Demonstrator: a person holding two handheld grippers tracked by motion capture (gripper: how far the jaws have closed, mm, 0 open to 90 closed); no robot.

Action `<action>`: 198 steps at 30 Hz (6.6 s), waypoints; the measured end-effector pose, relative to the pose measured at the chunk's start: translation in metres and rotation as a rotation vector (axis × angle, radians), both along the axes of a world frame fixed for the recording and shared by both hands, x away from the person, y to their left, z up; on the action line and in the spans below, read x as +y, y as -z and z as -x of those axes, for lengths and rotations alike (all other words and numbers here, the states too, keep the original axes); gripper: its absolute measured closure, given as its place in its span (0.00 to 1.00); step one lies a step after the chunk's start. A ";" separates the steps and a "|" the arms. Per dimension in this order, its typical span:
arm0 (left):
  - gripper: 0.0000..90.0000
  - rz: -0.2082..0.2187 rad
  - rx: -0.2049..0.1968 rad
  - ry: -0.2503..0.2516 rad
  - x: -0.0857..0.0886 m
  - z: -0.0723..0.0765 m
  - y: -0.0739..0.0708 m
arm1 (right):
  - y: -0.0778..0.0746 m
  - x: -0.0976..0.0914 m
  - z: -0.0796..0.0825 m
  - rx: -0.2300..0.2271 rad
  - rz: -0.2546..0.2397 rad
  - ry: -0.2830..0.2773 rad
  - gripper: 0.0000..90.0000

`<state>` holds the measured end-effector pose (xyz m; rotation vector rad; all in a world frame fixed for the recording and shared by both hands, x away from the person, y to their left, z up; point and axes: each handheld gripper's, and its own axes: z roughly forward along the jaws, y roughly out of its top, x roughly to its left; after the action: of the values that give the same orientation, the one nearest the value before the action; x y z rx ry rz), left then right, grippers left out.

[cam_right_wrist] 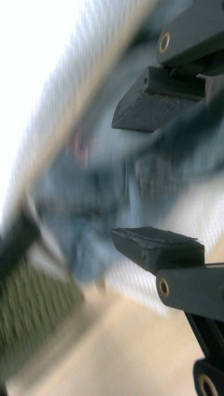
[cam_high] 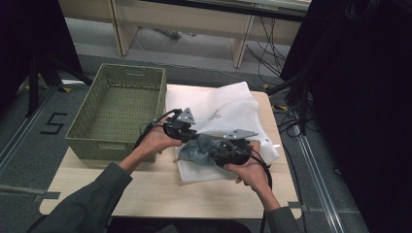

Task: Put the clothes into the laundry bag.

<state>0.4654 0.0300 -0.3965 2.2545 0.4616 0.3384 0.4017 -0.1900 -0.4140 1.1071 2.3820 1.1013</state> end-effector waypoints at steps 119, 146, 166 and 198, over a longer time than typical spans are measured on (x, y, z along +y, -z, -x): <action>0.95 -0.173 0.118 0.087 -0.031 0.075 0.103 | 0.069 -0.001 -0.001 0.089 0.095 0.072 0.59; 0.94 -0.169 0.150 0.081 -0.023 0.076 0.102 | 0.064 -0.016 -0.067 0.041 0.083 0.237 0.57; 0.90 -0.179 0.153 0.077 -0.025 0.078 0.101 | 0.027 0.010 -0.022 -0.063 -0.027 0.005 0.56; 0.96 -0.184 0.138 0.088 -0.027 0.080 0.102 | 0.087 0.053 -0.071 -0.072 0.147 0.048 0.77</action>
<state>0.3851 0.0029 -0.4980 2.4797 0.4156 0.1866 0.4725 -0.1372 -0.5010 1.0511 2.3261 0.9175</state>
